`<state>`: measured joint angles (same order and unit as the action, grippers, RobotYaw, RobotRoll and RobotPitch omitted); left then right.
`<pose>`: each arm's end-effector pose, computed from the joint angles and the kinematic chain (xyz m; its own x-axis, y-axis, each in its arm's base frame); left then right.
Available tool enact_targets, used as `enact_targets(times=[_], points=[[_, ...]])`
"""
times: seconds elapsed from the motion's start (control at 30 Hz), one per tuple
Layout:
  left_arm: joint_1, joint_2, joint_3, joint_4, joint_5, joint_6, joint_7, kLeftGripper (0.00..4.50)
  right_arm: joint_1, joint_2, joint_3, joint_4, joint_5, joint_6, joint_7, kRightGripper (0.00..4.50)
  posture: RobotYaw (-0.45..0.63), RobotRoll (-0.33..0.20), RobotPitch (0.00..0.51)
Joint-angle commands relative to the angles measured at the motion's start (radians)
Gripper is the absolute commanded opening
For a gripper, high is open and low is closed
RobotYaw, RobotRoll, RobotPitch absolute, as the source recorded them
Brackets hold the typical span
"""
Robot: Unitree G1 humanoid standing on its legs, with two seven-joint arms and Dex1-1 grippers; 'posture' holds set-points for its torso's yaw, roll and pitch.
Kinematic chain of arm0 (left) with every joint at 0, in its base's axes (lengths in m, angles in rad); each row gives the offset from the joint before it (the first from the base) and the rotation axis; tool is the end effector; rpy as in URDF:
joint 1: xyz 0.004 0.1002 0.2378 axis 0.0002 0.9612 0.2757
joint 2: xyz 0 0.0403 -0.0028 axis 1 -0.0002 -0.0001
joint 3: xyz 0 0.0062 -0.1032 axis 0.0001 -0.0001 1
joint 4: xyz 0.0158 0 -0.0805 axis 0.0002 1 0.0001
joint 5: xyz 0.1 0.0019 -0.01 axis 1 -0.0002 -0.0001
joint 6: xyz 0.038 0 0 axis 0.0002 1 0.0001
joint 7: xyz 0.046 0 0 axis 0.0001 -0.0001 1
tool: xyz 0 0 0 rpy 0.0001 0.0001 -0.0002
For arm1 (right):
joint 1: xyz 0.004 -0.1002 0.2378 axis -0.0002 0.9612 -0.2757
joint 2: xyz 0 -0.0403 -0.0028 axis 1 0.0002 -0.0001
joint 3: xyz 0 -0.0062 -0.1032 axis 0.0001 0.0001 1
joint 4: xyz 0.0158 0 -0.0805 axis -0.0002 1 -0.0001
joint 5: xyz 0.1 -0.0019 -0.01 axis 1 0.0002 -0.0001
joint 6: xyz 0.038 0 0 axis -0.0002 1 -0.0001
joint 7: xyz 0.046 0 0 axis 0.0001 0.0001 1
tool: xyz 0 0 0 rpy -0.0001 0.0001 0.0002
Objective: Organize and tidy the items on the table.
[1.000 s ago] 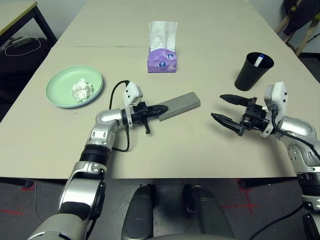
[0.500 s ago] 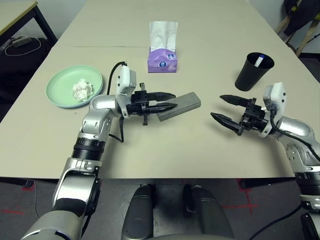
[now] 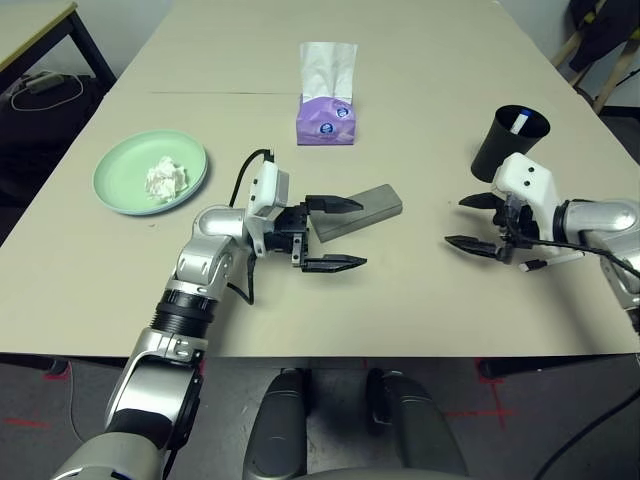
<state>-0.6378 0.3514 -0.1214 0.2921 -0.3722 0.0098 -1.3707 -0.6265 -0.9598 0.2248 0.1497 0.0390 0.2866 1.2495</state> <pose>0.3103 0.1664 0.1551 0.0169 -0.9999 0.0031 0.9583 0.0171 0.2853 0.2838 -0.2697 0.2177 0.4687 0.5385 -0.7002 -0.8819 0.2394 -0.4062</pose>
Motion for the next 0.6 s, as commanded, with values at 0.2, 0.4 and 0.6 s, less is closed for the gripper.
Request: enact_targets(times=[0.2, 0.4, 0.6], points=[[-0.006, -0.03, -0.015, 0.015, 0.032, 0.002, 0.077, 4.46, -0.097, -0.083, 0.141, 0.153, -0.193, -0.301, 0.19, 4.5, 0.05, 0.0, 0.176], [0.013, -0.025, -0.017, 0.011, 0.048, -0.002, 0.119, 4.46, -0.122, -0.106, 0.168, 0.266, -0.29, -0.471, 0.214, 4.5, 0.05, 0.0, 0.188], [0.023, -0.02, -0.022, -0.003, 0.055, 0.003, 0.135, 4.46, -0.111, -0.096, 0.18, 0.334, -0.373, -0.585, 0.173, 4.5, 0.06, 0.0, 0.195]])
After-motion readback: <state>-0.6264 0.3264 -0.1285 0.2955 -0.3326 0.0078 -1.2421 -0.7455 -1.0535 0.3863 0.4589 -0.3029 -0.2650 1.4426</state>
